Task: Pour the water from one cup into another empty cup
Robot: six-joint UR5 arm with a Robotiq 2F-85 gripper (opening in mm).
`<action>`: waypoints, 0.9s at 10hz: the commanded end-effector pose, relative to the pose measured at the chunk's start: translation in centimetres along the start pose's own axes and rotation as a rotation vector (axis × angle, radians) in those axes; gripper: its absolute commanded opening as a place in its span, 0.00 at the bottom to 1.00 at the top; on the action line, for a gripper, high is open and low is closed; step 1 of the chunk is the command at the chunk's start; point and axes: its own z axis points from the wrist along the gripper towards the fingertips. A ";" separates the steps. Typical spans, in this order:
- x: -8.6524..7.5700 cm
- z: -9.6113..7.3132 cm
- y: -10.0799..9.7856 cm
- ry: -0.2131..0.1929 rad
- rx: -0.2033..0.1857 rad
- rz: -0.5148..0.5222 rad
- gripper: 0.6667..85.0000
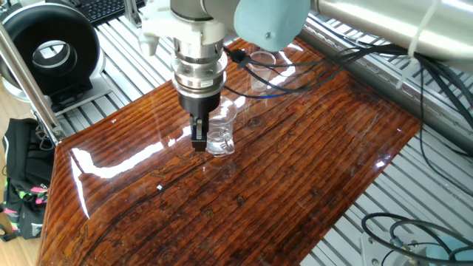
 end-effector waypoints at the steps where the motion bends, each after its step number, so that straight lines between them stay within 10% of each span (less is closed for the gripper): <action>1: 0.8 0.9 -0.1 -0.020 -0.033 0.082 0.38; 9: 1.5 2.5 1.1 0.025 0.025 0.140 0.36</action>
